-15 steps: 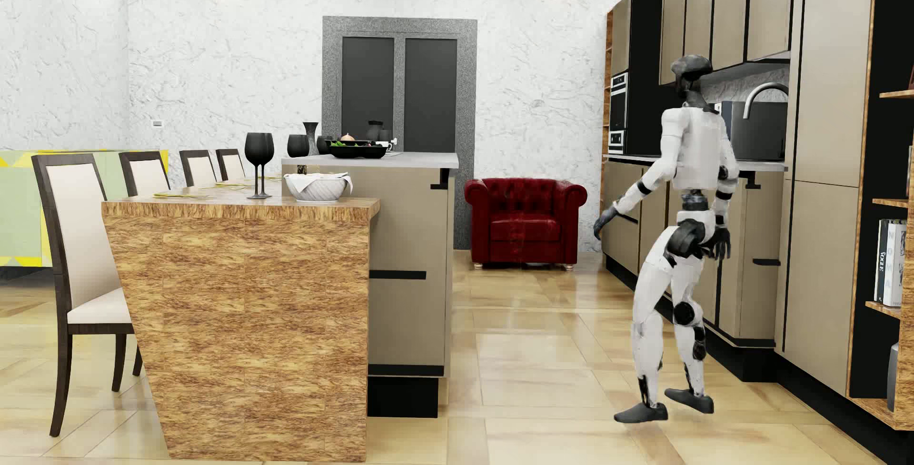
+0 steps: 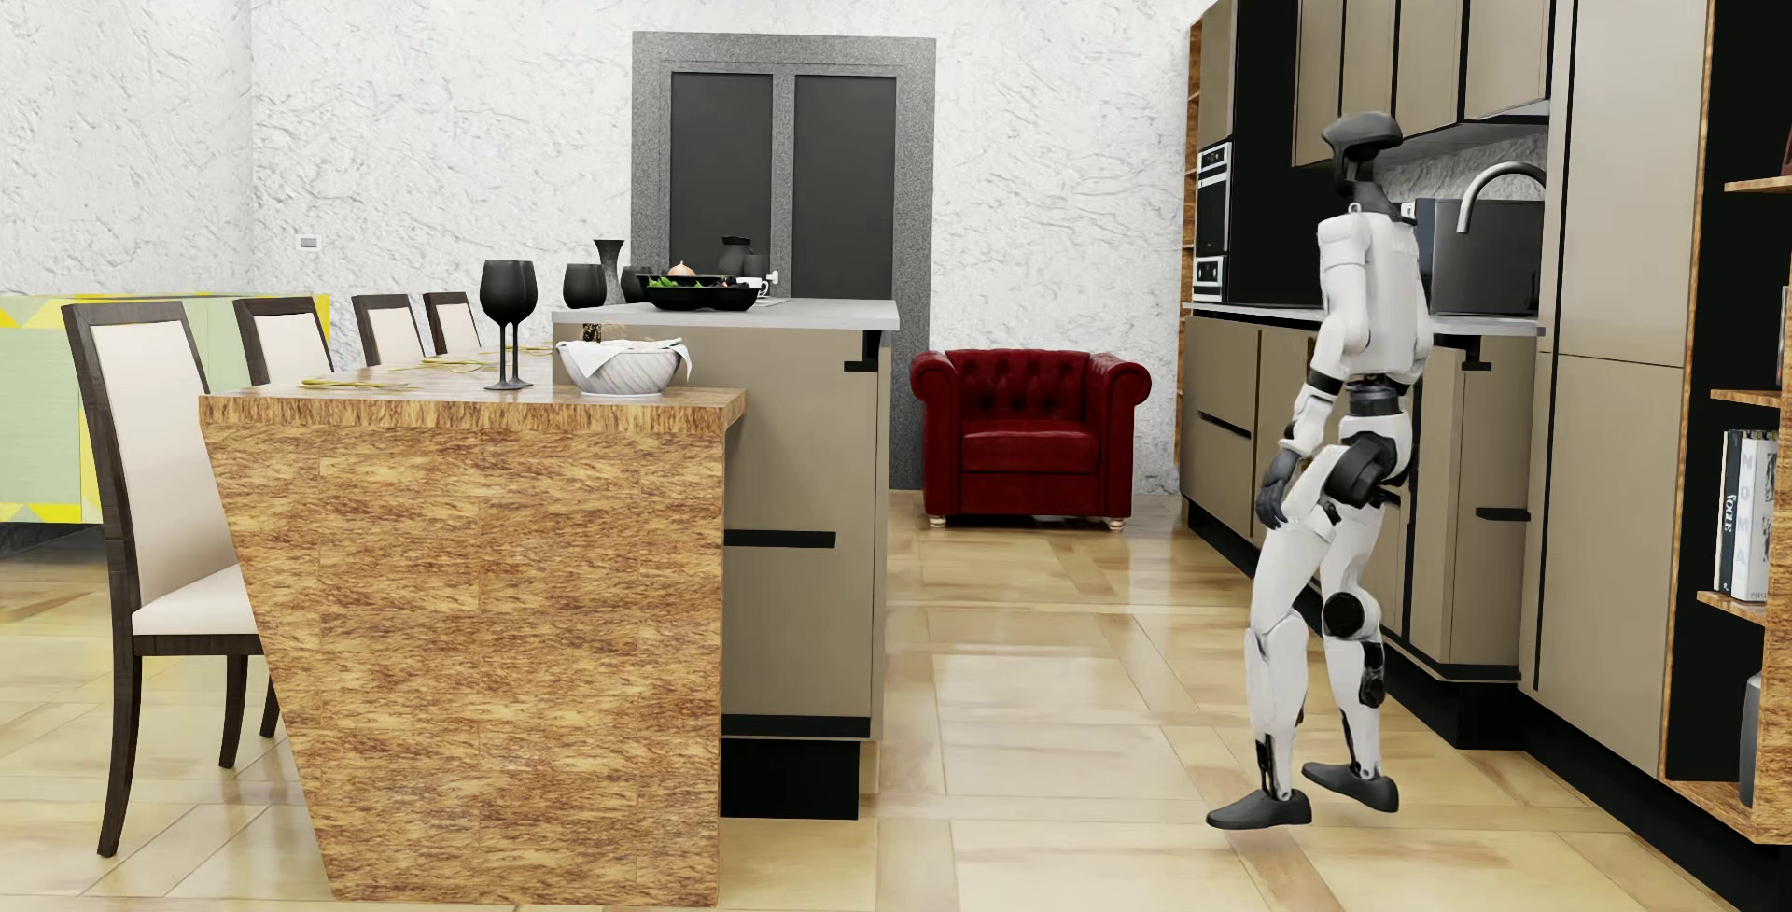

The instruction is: Head to the armchair

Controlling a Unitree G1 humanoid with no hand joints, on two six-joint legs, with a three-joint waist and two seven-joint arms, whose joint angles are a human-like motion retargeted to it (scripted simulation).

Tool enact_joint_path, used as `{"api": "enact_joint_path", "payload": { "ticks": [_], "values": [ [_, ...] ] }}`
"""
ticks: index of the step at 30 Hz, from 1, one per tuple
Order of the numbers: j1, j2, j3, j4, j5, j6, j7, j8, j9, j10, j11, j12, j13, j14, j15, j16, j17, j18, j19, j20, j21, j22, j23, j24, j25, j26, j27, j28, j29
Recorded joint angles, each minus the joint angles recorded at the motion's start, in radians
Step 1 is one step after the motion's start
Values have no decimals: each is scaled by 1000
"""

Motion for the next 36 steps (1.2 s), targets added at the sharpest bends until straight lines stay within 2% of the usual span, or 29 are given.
{"api": "enact_joint_path", "payload": {
  "ticks": [3,6,8,10,11,14,17,18,19,21,22,24,25,26,27,28,29,31,33,35,36],
  "values": [
    [-31,18,3,-30,-19,-7,-71,-68,-2,7,4,-44,-31,4,-21,-25,-6,-2,2,3,-1,-90,32,0,-18,-28,42,46,-13],
    [-40,39,3,-56,-31,-16,-121,-117,-3,1,7,-73,-44,8,-48,-58,-1,-7,5,-6,9,-170,46,6,-1,-58,58,-6,33],
    [-41,50,3,-65,-36,-23,-141,-135,-4,2,13,-89,-48,12,-69,-64,-1,-11,2,-29,39,-195,34,48,-21,-66,46,-14,40],
    [-40,59,0,-67,-35,-31,-152,-143,-6,7,13,-93,-57,15,-86,-64,7,-17,-2,-45,54,-188,13,103,-30,-60,41,17,53],
    [-40,61,-2,-66,-33,-34,-154,-144,-8,9,12,-91,-59,17,-94,-67,11,-21,-5,-41,55,-176,0,112,-28,-55,41,23,66],
    [-44,60,-8,-56,-22,-47,-158,-138,-13,11,11,-87,-37,25,-120,-64,20,-41,-12,-18,49,-151,-49,107,-18,-49,31,54,104],
    [-42,58,-17,-45,-3,-60,-155,-126,-19,-4,-6,-105,24,42,-128,-67,23,-75,-23,0,40,-178,-103,89,16,-62,35,159,72],
    [-40,56,-21,-40,4,-65,-151,-119,-22,-13,-14,-118,49,52,-127,-77,23,-90,-23,9,41,-194,-115,72,24,-68,43,188,59],
    [-36,52,-26,-35,11,-71,-145,-109,-25,-23,-17,-140,85,60,-129,-89,19,-105,-24,17,37,-201,-119,42,31,-73,38,186,47],
    [-38,38,-34,-13,29,-83,-139,-78,-31,-19,-16,-184,132,77,-138,-103,21,-133,-25,19,33,-229,-113,-16,39,-65,45,76,37],
    [-51,30,-35,0,42,-89,-159,-55,-32,0,-12,-207,149,95,-145,-99,24,-113,-34,6,30,-249,-106,-23,41,-56,42,2,32],
    [-124,19,-25,3,69,-101,-297,4,-30,105,-4,-243,179,95,-156,-84,33,52,-64,-30,6,-284,-98,6,59,-59,13,-95,-4],
    [-184,16,-14,-30,80,-108,-411,36,-27,210,0,-253,190,60,-162,-79,39,97,-73,-45,-13,-290,-97,29,78,-65,-6,-113,-32],
    [-256,16,-2,-106,88,-115,-545,70,-23,342,5,-254,194,19,-168,-77,41,71,-82,-54,-27,-289,-99,50,98,-68,-23,-121,-59],
    [-322,16,9,-202,95,-121,-657,104,-21,472,9,-244,189,-13,-174,-76,33,9,-93,-55,-29,-284,-102,66,111,-66,-39,-125,-78],
    [-380,22,18,-305,104,-125,-726,138,-19,577,6,-221,174,-28,-175,-76,15,-52,-111,-46,-20,-279,-108,75,116,-62,-54,-125,-87],
    [-433,30,25,-403,116,-126,-759,171,-18,646,3,-187,149,-46,-178,-75,-10,-91,-125,-30,0,-274,-114,76,113,-58,-67,-121,-89],
    [-523,59,39,-489,144,-125,-687,240,-15,643,-13,-97,73,-48,-186,-72,-71,-159,-143,11,62,-257,-137,62,95,-54,-91,-111,-84],
    [-593,94,63,-559,183,-122,-636,325,-9,488,-14,17,-29,-50,-210,-60,-125,-200,-163,45,142,-229,-162,53,76,-37,-120,-123,-85],
    [-599,147,95,-637,214,-123,-702,410,-1,218,0,114,-115,-45,-223,-55,-154,-244,-179,61,232,-193,-200,86,50,20,-137,-184,-75],
    [-580,178,114,-655,215,-126,-744,437,3,108,9,159,-140,-17,-200,-52,-159,-245,-180,64,275,-179,-227,120,39,42,-135,-226,-59]
  ]
}}
